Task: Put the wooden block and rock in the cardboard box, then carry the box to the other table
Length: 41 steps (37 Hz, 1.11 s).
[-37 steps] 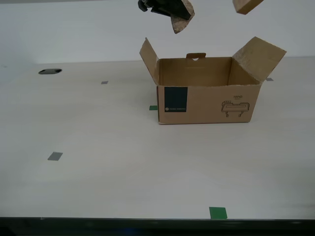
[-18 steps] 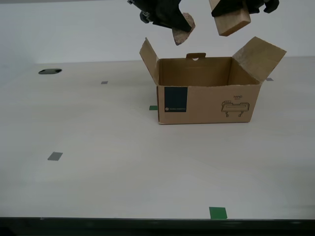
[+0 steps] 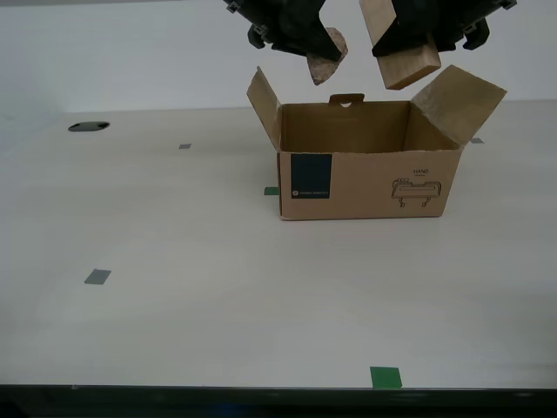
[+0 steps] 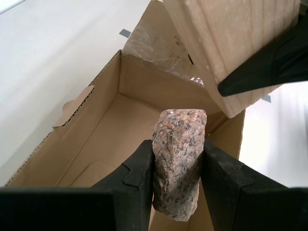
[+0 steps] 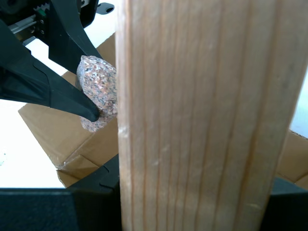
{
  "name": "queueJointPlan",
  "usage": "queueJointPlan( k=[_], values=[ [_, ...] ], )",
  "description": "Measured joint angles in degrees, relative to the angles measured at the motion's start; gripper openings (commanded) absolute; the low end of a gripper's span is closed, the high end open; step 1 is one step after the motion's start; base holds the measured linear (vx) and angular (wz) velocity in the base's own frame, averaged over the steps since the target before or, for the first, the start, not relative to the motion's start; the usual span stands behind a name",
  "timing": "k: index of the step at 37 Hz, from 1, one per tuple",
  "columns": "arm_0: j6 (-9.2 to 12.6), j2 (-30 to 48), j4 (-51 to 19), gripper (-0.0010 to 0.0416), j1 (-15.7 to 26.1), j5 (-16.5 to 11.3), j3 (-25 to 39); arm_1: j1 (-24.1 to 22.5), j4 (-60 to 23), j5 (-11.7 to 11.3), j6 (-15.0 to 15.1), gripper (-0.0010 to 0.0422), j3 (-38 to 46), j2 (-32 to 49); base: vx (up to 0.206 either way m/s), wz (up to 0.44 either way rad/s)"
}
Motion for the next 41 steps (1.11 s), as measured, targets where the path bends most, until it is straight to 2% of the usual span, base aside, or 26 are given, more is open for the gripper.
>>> queueJointPlan(
  k=[6,33,41],
  values=[
    [0.2,0.0,0.1,0.0,0.0,0.0,0.5,0.0,0.0,0.0,-1.4,0.0,0.0,0.0,0.0,0.0],
    [0.4,0.0,0.1,0.0003,0.1,0.0,0.4,0.0,-0.2,0.0,-1.7,0.0001,0.0,0.0,0.0,0.0],
    [0.4,0.0,0.1,0.0003,0.1,0.0,0.4,0.0,-0.2,0.0,-1.7,0.005,0.0,0.0,0.0,0.0]
  ],
)
